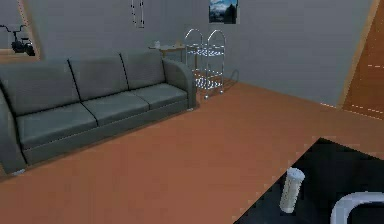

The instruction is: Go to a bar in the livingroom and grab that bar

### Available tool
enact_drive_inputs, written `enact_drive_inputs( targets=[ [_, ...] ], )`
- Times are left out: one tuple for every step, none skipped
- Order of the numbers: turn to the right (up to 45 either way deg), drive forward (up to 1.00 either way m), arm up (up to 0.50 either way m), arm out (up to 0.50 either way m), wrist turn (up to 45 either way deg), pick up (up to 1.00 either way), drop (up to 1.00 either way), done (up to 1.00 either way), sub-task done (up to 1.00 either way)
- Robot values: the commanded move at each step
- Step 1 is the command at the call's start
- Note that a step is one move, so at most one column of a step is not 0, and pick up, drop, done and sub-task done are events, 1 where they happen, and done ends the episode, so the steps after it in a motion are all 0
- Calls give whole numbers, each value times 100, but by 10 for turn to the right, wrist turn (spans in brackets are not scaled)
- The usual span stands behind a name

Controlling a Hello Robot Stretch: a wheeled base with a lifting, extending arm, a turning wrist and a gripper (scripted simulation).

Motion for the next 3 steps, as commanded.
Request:
enact_drive_inputs(
  targets=[
    [-150, 0, 0, 0, 0, 0, 0, 0, 0],
    [0, 0, 50, 0, 0, 0, 0, 0, 0],
    [0, 0, 28, 0, 0, 0, 0, 0, 0]
  ],
)
